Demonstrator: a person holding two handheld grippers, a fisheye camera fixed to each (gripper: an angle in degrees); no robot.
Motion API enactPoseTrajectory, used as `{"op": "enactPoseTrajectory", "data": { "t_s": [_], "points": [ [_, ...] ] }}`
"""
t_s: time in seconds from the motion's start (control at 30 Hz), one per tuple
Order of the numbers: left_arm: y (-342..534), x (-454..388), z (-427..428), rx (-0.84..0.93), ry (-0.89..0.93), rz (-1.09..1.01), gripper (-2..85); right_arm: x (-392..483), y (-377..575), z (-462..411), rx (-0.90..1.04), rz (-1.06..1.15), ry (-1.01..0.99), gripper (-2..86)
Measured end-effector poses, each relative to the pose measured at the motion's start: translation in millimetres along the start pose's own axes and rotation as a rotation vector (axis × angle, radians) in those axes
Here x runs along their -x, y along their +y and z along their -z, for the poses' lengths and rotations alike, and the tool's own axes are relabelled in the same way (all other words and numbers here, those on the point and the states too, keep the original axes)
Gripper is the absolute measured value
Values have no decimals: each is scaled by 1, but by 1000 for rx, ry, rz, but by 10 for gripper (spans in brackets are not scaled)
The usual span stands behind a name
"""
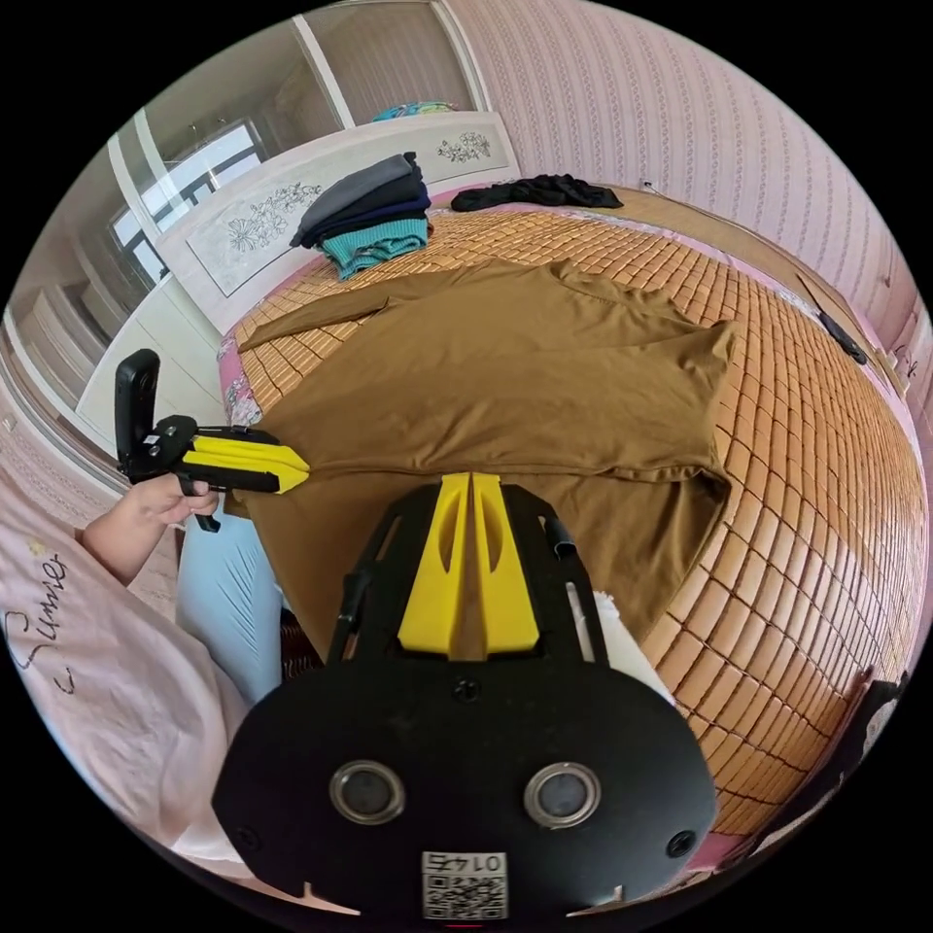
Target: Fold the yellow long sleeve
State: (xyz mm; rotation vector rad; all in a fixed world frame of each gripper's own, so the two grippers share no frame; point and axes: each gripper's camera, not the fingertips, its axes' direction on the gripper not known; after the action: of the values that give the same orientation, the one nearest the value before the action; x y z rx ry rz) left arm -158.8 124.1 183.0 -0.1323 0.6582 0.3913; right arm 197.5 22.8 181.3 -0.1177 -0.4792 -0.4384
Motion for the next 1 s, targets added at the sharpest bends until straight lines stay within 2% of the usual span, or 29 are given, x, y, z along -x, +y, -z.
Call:
{"op": "enactPoseTrajectory", "data": {
  "t_s": [0.27, 0.37, 0.5, 0.63, 0.8, 0.87, 0.93, 1.0],
  "points": [
    [-78, -4, -7, -17, -39, -126, -7, -74, 16, 29, -113, -107, 217, 36],
    [-137, -5, -27, -51, 2, -180, -8, -88, 12, 20, -104, -84, 177, 60],
    [-237, -18, -77, -75, -71, -293, -1, -96, 2, 12, -69, -74, 182, 58],
    [-333, -27, -136, -82, -99, -318, 36, -96, -7, 1, 8, -33, 170, 50],
    [-407, -26, -214, 32, -137, -304, 71, -98, -10, -2, 11, -9, 198, 68],
    [-421, -20, -238, 81, -80, -271, 65, -100, -10, -2, 11, -5, 185, 63],
    [-432, -14, -266, 181, -52, -270, 14, -101, -12, -3, 18, 13, 136, 43],
    [-437, -10, -275, 172, -106, -280, -1, -105, -14, -4, 27, -7, 121, 17]
  ]
}}
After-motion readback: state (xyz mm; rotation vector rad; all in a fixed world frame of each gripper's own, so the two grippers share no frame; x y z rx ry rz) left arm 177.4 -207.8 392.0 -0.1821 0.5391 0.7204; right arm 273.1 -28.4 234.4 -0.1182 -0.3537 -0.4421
